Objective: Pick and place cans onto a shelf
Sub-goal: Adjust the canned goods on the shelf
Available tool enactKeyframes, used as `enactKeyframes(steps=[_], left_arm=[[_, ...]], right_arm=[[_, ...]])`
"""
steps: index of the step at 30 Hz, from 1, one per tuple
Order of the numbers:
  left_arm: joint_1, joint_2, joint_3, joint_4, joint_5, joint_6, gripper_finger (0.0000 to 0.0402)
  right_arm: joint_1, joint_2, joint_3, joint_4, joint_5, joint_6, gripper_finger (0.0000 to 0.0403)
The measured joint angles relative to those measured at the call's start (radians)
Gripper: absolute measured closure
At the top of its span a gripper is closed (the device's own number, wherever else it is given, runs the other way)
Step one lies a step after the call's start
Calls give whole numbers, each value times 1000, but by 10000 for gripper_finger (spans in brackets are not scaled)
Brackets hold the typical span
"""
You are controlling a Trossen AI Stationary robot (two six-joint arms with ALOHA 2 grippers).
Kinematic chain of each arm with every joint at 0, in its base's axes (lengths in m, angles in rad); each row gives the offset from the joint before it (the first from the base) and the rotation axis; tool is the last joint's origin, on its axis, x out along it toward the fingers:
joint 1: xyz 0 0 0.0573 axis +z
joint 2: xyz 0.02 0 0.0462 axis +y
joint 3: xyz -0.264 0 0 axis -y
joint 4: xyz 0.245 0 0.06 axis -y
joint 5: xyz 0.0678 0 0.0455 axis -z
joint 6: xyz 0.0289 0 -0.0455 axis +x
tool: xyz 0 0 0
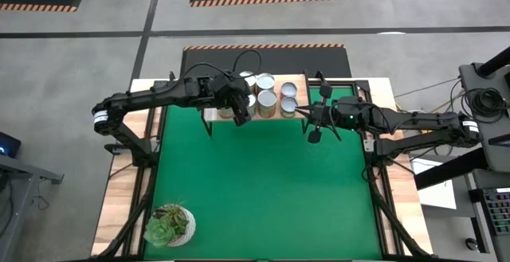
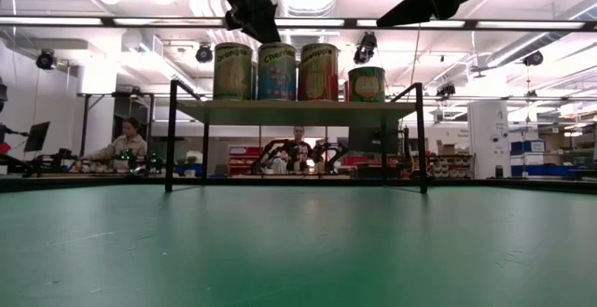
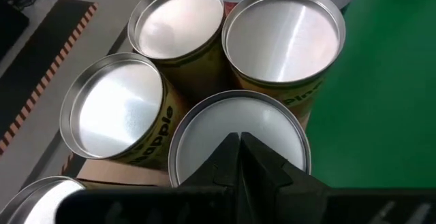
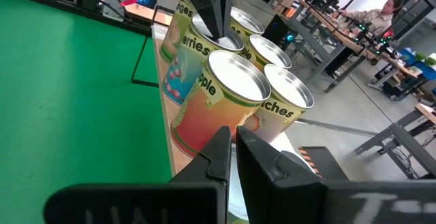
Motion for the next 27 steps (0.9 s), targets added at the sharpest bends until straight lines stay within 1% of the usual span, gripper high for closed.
enactKeyframes(steps=[7,10,14,19,22,25,27], left_arm=[[-5,-10,4,-9,3,-3,402],[-7,-10,44,-41,4,-4,402],[-17,-11,115,-120,3,-4,402],[-20,-13,195,-341,-1,-28,402],[-19,-13,199,-417,-49,-61,402],[-20,-14,180,-424,-99,-67,402],[-19,-14,158,-426,-102,-67,402]], right_arm=[[0,0,0,0,0,0,390],[0,0,0,0,0,0,390],[0,0,0,0,0,0,390],[0,0,0,0,0,0,390],[0,0,0,0,0,0,390],[0,0,0,0,0,0,390],[0,0,0,0,0,0,390]])
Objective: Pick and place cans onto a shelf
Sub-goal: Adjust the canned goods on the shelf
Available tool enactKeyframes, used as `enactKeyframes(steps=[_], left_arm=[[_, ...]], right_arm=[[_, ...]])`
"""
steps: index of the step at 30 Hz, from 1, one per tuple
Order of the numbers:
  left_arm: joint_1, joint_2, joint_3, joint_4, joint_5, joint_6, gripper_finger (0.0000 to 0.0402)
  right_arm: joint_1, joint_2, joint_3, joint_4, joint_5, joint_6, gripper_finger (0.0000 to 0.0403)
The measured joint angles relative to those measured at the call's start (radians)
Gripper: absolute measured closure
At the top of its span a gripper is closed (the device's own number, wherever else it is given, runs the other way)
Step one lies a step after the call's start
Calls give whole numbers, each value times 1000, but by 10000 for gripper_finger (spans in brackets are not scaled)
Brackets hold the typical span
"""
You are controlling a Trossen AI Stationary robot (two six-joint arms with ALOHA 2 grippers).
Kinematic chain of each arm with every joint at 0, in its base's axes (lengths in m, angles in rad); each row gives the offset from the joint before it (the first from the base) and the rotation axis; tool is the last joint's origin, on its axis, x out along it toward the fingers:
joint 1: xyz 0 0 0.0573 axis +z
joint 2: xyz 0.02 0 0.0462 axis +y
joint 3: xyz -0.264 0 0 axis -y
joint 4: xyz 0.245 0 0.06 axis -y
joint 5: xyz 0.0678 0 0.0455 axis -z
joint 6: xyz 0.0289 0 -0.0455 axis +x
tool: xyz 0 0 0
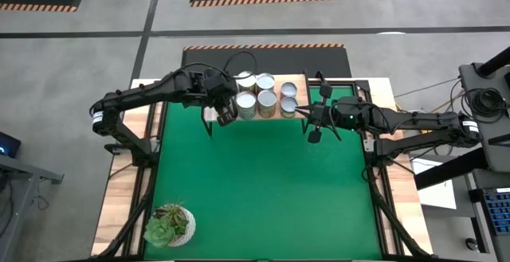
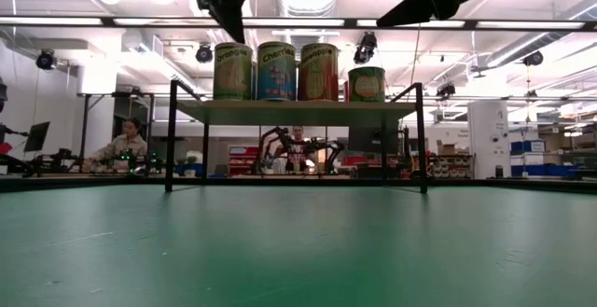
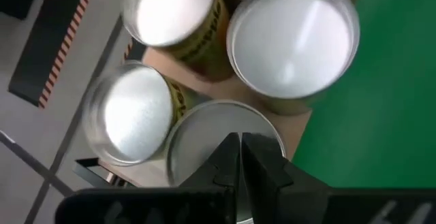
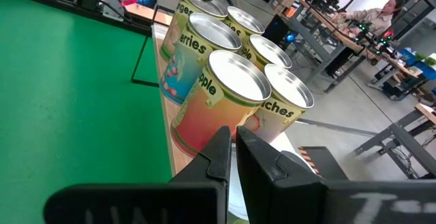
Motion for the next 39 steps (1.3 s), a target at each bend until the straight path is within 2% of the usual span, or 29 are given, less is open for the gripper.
enactKeyframes(steps=[6,20,33,39], left_arm=[[0,1,-35,5,-1,-5,402],[0,1,-34,31,0,-5,402],[-2,1,-34,39,38,-5,402],[-3,1,-34,40,88,2,402]], right_arm=[[0,0,0,0,0,0,390],[0,0,0,0,0,0,390],[0,0,0,0,0,0,390],[0,0,0,0,0,0,390]])
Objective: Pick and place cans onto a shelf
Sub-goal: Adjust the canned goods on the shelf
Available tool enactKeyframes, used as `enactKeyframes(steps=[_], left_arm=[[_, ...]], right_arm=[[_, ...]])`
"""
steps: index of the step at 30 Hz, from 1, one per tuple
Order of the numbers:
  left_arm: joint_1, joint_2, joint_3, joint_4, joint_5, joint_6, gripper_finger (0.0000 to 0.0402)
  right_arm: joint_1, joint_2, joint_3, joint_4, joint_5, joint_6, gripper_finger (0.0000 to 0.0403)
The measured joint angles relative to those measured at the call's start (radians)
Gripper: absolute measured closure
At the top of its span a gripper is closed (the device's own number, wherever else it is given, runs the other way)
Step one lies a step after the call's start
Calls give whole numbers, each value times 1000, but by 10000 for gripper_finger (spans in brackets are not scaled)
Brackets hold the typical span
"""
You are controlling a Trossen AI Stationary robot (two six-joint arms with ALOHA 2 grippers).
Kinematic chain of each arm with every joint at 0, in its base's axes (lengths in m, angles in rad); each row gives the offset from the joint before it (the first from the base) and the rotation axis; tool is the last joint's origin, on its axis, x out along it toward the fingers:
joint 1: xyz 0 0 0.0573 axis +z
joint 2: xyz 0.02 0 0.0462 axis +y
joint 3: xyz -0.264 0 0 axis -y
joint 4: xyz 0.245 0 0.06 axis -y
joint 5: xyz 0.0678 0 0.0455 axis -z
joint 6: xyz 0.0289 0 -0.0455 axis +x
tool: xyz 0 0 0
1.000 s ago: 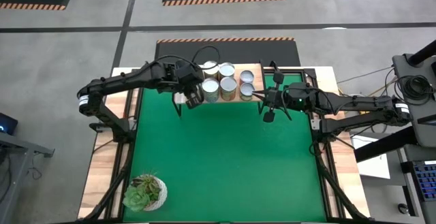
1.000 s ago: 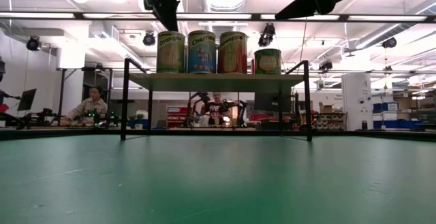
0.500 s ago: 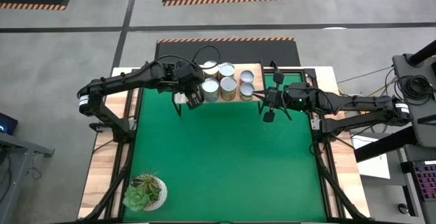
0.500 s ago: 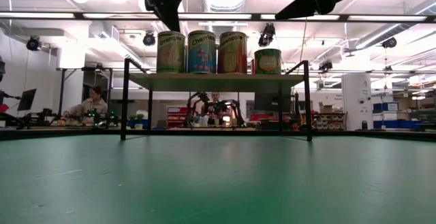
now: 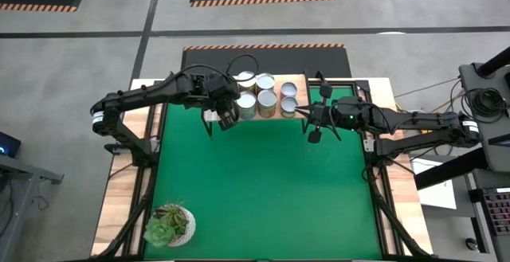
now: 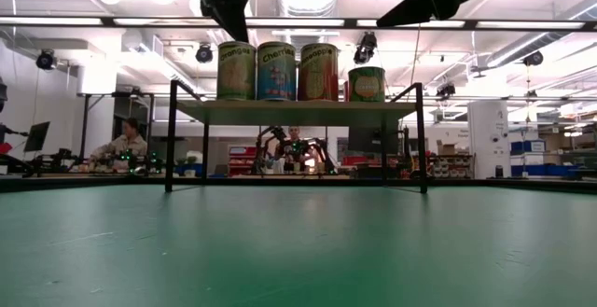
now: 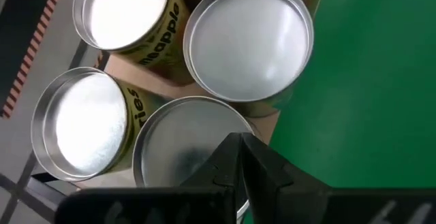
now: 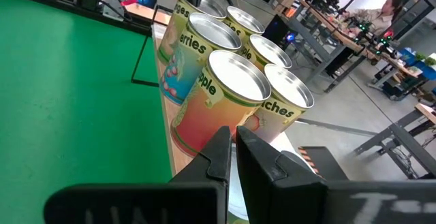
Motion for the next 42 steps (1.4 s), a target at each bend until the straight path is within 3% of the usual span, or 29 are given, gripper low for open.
enactKeyframes(steps=[14,19,23,26,34,42], left_arm=[[0,-2,4,15,-22,1,402],[-2,-5,35,140,-25,72,402],[18,1,35,277,-106,180,402],[63,27,35,330,-109,216,402],[166,105,35,338,-83,238,402],[171,130,35,329,-78,243,402]], right_arm=[[0,0,0,0,0,0,390],[0,0,0,0,0,0,390],[0,0,0,1,0,0,390],[0,0,0,1,0,0,390],[0,0,0,1,0,0,390],[0,0,0,-3,0,-8,390]])
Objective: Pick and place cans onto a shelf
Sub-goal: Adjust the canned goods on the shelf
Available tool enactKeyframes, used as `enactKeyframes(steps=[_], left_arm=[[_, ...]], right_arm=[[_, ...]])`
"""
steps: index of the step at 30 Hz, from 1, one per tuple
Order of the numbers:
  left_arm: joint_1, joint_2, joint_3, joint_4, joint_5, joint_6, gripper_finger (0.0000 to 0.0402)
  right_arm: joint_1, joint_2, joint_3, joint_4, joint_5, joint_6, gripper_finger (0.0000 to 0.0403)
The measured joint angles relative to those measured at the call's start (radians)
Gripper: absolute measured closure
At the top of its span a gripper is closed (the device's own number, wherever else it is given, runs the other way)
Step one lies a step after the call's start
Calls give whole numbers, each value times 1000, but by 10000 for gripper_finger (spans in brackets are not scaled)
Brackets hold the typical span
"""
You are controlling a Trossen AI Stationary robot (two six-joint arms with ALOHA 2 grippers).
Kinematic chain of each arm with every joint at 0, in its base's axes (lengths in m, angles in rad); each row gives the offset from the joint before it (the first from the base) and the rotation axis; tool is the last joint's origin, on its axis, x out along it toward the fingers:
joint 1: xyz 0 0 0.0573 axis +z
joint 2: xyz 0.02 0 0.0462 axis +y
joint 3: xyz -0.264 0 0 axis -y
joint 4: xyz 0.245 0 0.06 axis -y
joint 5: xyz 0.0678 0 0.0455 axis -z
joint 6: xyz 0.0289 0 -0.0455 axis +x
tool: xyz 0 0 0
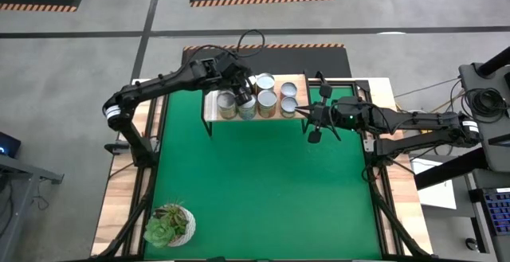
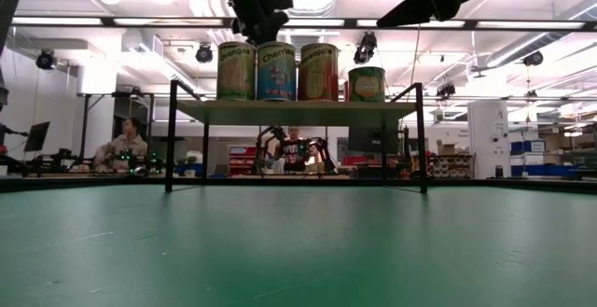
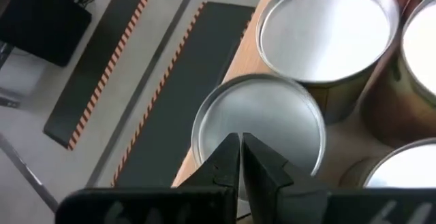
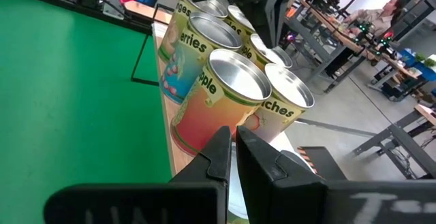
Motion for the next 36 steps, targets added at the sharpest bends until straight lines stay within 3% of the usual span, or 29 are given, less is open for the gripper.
enactKeyframes(steps=[36], left_arm=[[-33,-21,-1,-97,22,-94,402]], right_arm=[[0,0,0,-1,0,-8,390]])
